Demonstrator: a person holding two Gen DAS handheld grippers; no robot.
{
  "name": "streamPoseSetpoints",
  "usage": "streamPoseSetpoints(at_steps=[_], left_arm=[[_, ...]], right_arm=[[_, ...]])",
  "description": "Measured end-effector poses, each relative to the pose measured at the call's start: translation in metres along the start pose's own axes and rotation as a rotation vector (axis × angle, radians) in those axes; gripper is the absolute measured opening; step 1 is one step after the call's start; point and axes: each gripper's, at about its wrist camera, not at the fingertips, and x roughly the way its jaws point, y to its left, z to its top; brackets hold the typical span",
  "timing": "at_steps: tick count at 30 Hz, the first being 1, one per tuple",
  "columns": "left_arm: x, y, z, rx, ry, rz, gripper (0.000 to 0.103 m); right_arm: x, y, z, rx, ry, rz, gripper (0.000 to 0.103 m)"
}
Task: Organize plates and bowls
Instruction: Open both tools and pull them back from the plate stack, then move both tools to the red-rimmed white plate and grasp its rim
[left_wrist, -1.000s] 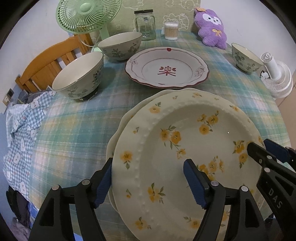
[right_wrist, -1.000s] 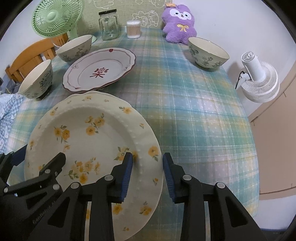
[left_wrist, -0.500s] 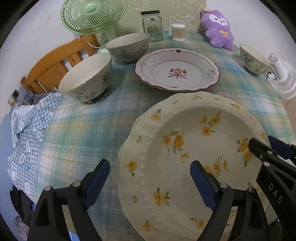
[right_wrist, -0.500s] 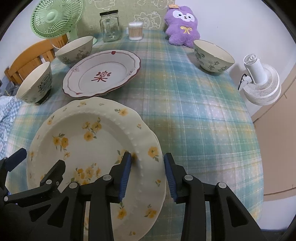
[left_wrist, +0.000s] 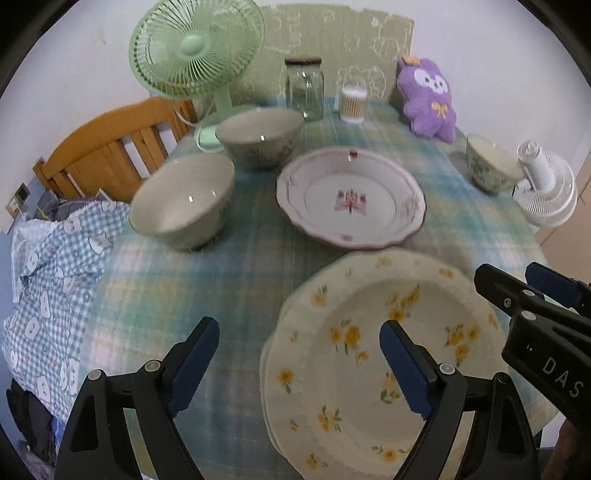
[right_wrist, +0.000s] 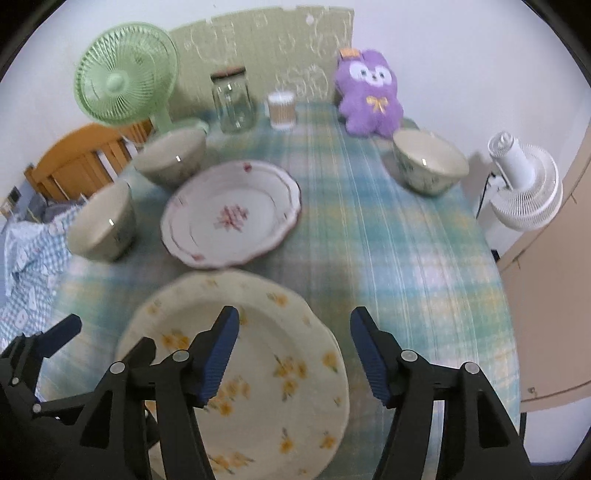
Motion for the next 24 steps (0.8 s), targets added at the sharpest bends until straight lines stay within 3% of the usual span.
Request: streamPoseSetpoints(at_steps=[5, 12, 24], left_arm=[[-0.011, 0.010, 0.021, -0.039, -0.036, -0.011, 0.090], [-0.016, 0.013, 0.041, -0.072, -0.056, -0.012, 0.091], [0.013, -0.002, 0.083, -0.135, -0.076, 0.017, 0.091]], right_arm=[[-0.009, 0.008, 0.019, -0.013, -0.022, 0.004, 0.068], [-0.016, 0.010, 0.041, -0.033, -0.060, 0.019, 0.077], [0.023, -0.001, 0.089, -0.070, -0.070, 0.089, 0.080]])
